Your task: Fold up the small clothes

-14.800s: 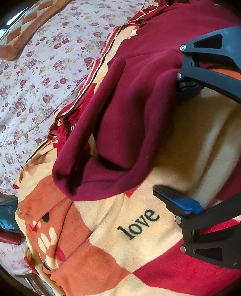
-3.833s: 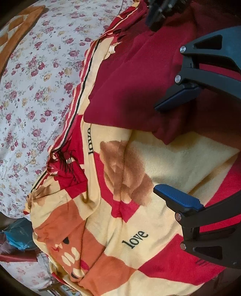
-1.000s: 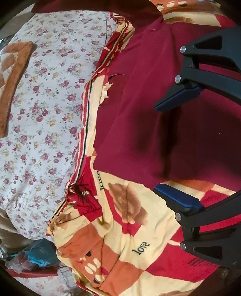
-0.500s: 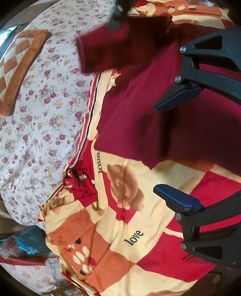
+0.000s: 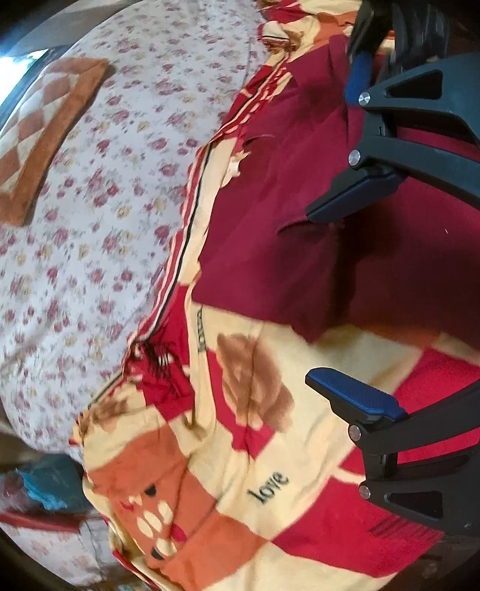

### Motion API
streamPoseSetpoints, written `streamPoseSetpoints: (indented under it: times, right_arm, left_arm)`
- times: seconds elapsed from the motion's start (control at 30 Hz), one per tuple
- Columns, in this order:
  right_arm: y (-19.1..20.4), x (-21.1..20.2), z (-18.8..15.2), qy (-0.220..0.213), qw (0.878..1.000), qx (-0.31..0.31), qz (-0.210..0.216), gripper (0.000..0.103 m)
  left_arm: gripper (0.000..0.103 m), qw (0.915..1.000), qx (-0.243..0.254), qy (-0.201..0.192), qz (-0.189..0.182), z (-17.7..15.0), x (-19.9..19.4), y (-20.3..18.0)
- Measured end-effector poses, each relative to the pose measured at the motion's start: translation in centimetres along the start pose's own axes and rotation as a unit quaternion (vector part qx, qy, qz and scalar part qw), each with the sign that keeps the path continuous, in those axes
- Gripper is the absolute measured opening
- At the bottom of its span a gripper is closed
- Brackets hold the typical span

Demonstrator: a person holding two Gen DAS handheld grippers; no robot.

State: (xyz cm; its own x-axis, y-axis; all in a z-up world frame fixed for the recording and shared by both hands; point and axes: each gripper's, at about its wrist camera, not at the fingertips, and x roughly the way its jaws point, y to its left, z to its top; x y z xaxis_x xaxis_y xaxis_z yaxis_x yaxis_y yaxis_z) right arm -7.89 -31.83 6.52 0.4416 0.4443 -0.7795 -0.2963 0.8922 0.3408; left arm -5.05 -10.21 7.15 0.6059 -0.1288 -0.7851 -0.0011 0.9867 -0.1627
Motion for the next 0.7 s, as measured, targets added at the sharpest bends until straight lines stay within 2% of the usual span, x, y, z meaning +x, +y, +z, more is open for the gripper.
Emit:
streamPoseSetpoints:
  times: [0.1,0.17,0.2,0.27,0.33,0.57,0.7]
  right_arm:
    - [-2.7,-3.7,-1.5,-0.021,0.999,0.019,-0.023,0.064]
    - [-4.6,-5.5,-2.4,-0.029,0.998,0.037,-0.035,0.064]
    - [-6.0,-6.7,-3.1,-0.035,0.997,0.053,-0.045,0.064]
    - [-7.8,-8.1,-4.2,-0.042,0.994,0.077,-0.058,0.064]
    - [-10.0,-9.7,-5.6,-0.051,0.991,0.102,-0.071,0.064]
    - [-14.7,-12.3,-8.2,-0.074,0.979,0.148,-0.122,0.064]
    - [-14.6,-11.0,-7.9,-0.065,0.979,0.123,-0.151,0.064]
  left_arm:
    - [0.06,0.9995,0.012,0.022,-0.018,-0.2,1.3,-1.6]
    - [0.042,0.9987,0.016,0.036,-0.033,-0.4,2.2,-2.7]
    - [0.037,0.9979,0.02,0.045,-0.041,-0.5,2.7,-3.2]
    - [0.011,0.9973,0.03,0.049,-0.045,-0.6,3.2,-4.2]
    - [0.001,0.9969,0.043,0.05,-0.043,-0.6,3.4,-5.1]
    - [0.0,0.9958,0.052,-0.003,-0.075,2.7,0.1,-5.2]
    - [0.0,0.9973,0.047,-0.031,-0.048,4.6,-0.6,-4.3]
